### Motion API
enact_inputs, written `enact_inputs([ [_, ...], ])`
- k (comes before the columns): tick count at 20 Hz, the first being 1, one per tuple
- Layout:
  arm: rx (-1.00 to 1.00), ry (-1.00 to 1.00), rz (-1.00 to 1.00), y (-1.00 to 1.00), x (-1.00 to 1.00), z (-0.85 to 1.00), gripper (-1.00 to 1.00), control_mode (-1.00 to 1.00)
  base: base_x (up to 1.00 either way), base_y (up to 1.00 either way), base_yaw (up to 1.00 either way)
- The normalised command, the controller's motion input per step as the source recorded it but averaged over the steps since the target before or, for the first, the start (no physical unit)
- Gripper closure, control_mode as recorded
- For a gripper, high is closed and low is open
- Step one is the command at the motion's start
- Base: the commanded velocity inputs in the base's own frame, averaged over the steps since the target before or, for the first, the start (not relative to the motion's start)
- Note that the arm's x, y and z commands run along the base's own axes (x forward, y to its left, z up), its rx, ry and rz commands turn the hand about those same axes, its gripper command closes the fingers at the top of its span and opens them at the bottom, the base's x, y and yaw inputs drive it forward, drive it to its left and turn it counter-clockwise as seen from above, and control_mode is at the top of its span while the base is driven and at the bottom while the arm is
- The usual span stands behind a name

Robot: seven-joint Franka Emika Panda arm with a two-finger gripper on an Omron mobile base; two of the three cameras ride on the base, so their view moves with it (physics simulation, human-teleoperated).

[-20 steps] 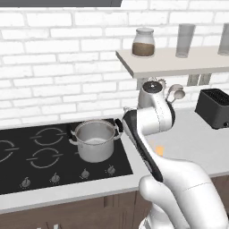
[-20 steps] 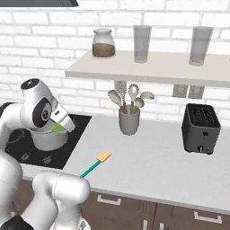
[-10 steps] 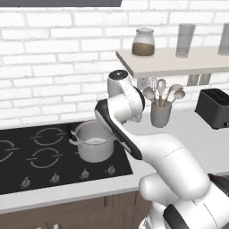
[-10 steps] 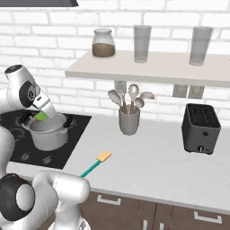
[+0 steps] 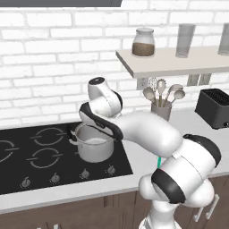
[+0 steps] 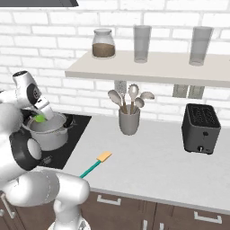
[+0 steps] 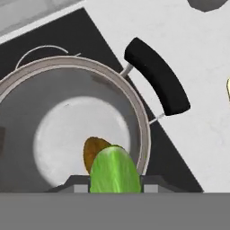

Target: Put the avocado and lemon wedge in the pot. Retrieve the spatula and lightly stir the vegetables in the pot.

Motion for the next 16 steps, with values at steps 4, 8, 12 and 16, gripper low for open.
enact_inputs([
  [4, 0.00, 0.12, 0.00, 0.26, 0.36, -0.70, 1.00, -1.00, 0.00, 0.00, 0.00],
  [8, 0.00, 0.01, 0.00, 0.08, 0.03, -0.66, 1.00, -1.00, 0.00, 0.00, 0.00],
  [12, -0.02, 0.00, 0.00, 0.00, -0.01, -0.70, -1.00, -1.00, 0.00, 0.00, 0.00],
  [16, 0.00, -0.01, 0.00, -0.13, 0.00, -0.11, -1.00, -1.00, 0.00, 0.00, 0.00],
])
